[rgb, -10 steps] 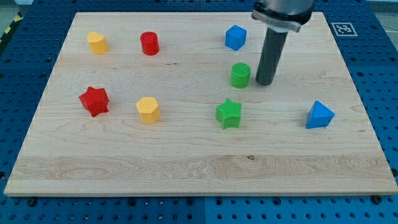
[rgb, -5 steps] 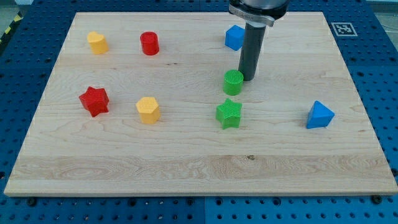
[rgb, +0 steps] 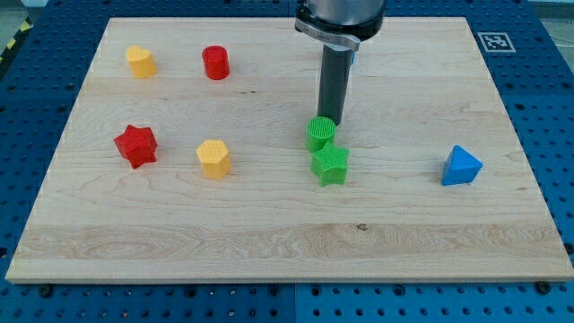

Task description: Move the green circle into the green star

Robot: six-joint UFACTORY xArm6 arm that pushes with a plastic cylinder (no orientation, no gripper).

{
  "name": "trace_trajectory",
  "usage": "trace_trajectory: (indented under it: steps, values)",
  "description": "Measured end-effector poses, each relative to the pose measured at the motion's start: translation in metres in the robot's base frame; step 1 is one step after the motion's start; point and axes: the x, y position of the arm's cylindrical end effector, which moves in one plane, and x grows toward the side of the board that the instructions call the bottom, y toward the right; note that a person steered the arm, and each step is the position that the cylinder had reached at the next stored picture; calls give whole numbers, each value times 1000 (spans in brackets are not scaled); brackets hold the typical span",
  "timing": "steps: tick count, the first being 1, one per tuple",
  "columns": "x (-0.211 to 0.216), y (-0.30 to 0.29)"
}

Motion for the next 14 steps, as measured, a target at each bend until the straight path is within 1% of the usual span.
trace_trajectory:
  steps: [1, 2, 4, 5, 8, 9, 10, 11, 13, 14]
  values:
    - [-9, 0]
    - [-1, 0]
    - [-7, -41]
    - [-4, -44]
    - [7, -25]
    - [-19, -39]
    - [-33, -74]
    - [-15, -88]
    - [17, -86]
    - [61, -84]
